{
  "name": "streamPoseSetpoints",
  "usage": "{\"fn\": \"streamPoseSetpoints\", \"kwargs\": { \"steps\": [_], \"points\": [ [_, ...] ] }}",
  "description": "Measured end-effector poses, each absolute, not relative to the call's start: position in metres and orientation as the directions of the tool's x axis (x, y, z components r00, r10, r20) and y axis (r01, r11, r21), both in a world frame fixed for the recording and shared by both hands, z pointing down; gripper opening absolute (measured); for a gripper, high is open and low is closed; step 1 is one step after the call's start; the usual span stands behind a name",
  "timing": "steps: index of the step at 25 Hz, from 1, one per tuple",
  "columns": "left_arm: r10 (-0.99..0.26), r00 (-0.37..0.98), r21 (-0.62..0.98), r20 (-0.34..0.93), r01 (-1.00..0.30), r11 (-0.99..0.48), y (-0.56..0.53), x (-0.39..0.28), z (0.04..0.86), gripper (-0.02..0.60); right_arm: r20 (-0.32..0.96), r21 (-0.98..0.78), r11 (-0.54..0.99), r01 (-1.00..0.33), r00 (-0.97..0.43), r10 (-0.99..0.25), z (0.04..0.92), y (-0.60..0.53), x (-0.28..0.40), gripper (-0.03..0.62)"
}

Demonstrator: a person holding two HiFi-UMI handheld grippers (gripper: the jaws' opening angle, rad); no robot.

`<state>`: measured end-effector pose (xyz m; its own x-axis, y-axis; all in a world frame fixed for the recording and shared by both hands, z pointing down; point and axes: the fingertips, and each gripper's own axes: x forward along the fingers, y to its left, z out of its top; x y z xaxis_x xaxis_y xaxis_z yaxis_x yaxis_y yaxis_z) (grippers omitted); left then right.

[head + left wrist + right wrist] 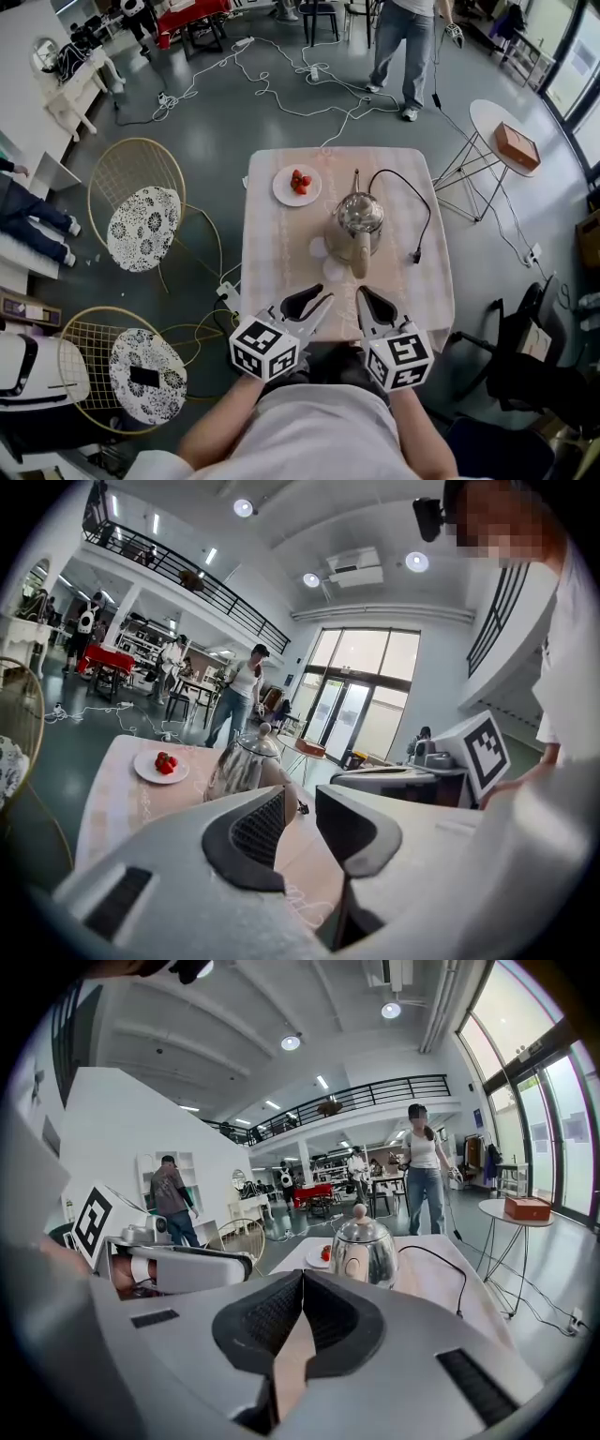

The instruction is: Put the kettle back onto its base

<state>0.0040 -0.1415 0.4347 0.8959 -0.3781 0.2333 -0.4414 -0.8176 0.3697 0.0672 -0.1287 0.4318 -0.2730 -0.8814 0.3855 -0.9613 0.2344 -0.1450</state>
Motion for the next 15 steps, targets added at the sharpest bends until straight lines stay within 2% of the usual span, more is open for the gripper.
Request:
{"fn": "streamPoseSetpoints", "kwargs": {
  "steps": [9, 15],
  "points": [
    [-0.369, 0.894, 0.344, 0.252, -0.439, -0.83, -0.125, -0.005, 0.431, 0.012, 0.364, -0.14, 0.229, -0.963, -0.265, -0.893, 0.424, -0.108, 0.041, 0.003],
    [-0.35, 0.9, 0.339, 0.258, -0.424, -0.84, -0.113, -0.006, 0.43, 0.006, 0.343, -0.138, 0.209, -0.968, -0.244, -0.907, 0.417, -0.097, 0.034, 0.003]
  ]
}}
